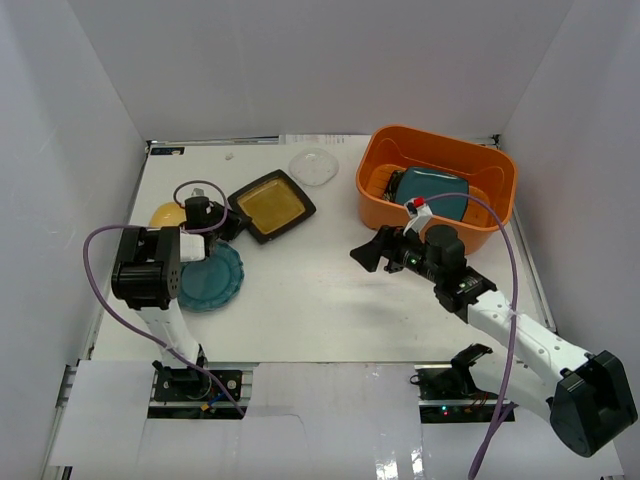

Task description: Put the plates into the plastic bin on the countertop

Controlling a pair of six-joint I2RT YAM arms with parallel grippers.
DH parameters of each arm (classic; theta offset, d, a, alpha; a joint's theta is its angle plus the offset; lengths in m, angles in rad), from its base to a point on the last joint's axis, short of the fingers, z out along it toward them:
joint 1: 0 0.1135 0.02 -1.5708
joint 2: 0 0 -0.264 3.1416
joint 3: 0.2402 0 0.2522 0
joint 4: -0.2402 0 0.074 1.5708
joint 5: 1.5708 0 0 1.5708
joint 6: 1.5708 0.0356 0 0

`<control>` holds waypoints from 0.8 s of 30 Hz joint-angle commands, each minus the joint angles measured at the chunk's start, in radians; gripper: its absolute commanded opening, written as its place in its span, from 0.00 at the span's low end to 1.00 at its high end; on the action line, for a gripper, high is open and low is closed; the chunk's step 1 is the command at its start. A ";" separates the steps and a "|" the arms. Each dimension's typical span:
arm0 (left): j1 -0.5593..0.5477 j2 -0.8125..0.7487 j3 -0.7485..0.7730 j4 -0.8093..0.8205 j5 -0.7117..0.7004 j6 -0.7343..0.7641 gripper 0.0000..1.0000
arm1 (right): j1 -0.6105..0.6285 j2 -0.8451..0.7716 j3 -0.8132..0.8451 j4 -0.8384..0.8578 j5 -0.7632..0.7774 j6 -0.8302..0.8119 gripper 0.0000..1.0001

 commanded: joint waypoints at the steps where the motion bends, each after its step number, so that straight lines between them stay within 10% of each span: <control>1: 0.003 -0.072 -0.065 0.086 -0.040 -0.005 0.15 | 0.009 -0.001 0.065 0.037 0.023 -0.030 0.95; 3: 0.003 -0.130 -0.092 0.076 -0.067 0.005 0.01 | 0.009 -0.008 0.074 0.020 0.028 -0.037 0.95; 24: 0.003 -0.755 -0.326 0.122 0.299 -0.129 0.00 | 0.010 0.097 0.103 0.069 -0.127 0.039 0.90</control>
